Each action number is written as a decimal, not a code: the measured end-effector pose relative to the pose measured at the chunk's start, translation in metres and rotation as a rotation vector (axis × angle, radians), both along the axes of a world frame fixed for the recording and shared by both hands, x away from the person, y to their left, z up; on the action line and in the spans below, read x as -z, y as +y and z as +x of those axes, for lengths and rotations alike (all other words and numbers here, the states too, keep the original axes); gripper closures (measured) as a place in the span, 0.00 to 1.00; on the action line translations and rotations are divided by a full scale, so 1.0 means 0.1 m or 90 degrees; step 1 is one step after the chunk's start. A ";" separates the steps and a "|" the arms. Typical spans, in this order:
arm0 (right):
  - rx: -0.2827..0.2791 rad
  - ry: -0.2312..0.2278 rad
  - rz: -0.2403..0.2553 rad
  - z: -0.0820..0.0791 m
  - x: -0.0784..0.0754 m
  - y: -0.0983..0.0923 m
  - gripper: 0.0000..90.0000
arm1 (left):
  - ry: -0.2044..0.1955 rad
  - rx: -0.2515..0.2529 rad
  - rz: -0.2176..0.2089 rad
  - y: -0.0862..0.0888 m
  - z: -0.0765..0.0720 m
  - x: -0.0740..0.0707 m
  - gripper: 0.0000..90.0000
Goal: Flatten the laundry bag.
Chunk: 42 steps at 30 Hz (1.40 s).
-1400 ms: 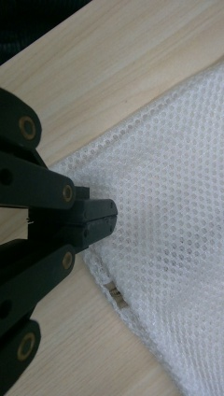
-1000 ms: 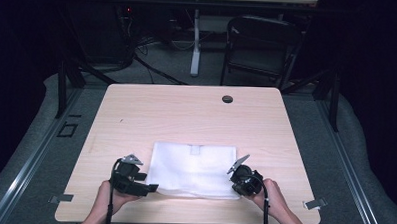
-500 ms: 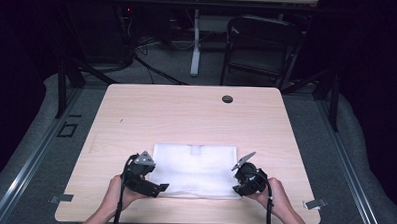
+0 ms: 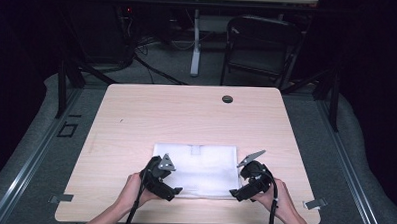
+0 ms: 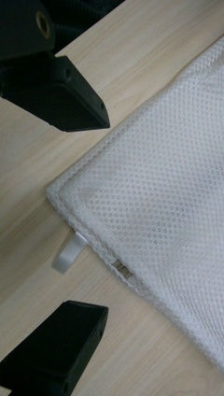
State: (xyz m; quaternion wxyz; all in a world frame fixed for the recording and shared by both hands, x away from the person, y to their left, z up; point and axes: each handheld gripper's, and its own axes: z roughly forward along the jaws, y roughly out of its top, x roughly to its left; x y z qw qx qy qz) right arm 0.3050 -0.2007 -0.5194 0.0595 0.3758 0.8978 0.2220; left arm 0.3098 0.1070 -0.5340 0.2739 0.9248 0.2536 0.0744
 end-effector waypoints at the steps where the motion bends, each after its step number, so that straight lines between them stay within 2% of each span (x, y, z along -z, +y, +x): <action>1: -0.001 -0.003 -0.002 0.00 0.00 -0.01 0.10 | 0.000 0.004 0.003 -0.03 0.00 0.01 0.15; 2: -0.002 -0.003 -0.004 0.02 0.01 -0.02 0.10 | 0.000 0.020 0.015 -0.10 0.01 0.04 0.16; 4: -0.001 -0.001 0.000 0.02 0.01 -0.02 0.10 | 0.002 0.025 0.015 -0.13 0.02 0.05 0.17; 5: 0.002 0.002 0.002 0.03 0.02 -0.03 0.12 | 0.002 0.040 0.020 -0.19 0.02 0.07 0.18; 7: 0.002 0.004 0.005 0.04 0.03 -0.04 0.13 | -0.004 0.045 0.032 -0.25 0.01 0.09 0.20; 9: 0.000 0.009 0.001 0.04 0.04 -0.04 0.14 | -0.001 0.053 0.034 -0.28 0.00 0.09 0.22; 10: 0.001 0.012 0.004 0.05 0.05 -0.05 0.15 | -0.007 0.057 0.043 -0.31 -0.02 0.10 0.27; 14: 0.001 0.014 0.005 0.06 0.06 -0.05 0.16 | -0.007 0.073 0.045 -0.32 -0.05 0.10 0.34; 15: 0.002 0.010 -0.007 0.06 0.06 -0.06 0.17 | -0.011 0.083 0.054 -0.33 -0.06 0.12 0.44; 16: 0.006 0.013 -0.002 0.06 0.06 -0.06 0.17 | -0.022 0.087 0.067 -0.33 -0.07 0.13 0.51; 17: 0.010 0.013 -0.003 0.06 0.07 -0.06 0.17 | -0.022 0.087 0.067 -0.33 -0.07 0.13 0.54; 18: 0.009 0.018 -0.005 0.07 0.07 -0.06 0.18 | -0.008 0.100 0.074 -0.34 -0.07 0.16 0.57; 19: 0.009 0.018 -0.005 0.07 0.07 -0.06 0.18 | -0.008 0.100 0.074 -0.34 -0.07 0.16 0.62; 21: 0.015 0.017 0.000 0.07 0.08 -0.07 0.18 | -0.015 0.109 0.094 -0.36 -0.10 0.20 0.68; 25: 0.017 0.015 -0.011 0.07 0.08 -0.07 0.19 | -0.011 0.114 0.088 -0.35 -0.10 0.20 0.81; 28: 0.016 0.019 -0.011 0.07 0.08 -0.07 0.19 | -0.008 0.108 0.084 -0.35 -0.10 0.21 0.86; 38: 0.018 0.015 0.001 0.07 0.09 -0.06 0.20 | 0.014 0.095 0.057 -0.30 -0.05 0.22 0.92; 42: 0.009 0.011 -0.009 0.06 0.05 -0.07 0.20 | 0.015 0.094 0.053 -0.30 -0.05 0.21 0.96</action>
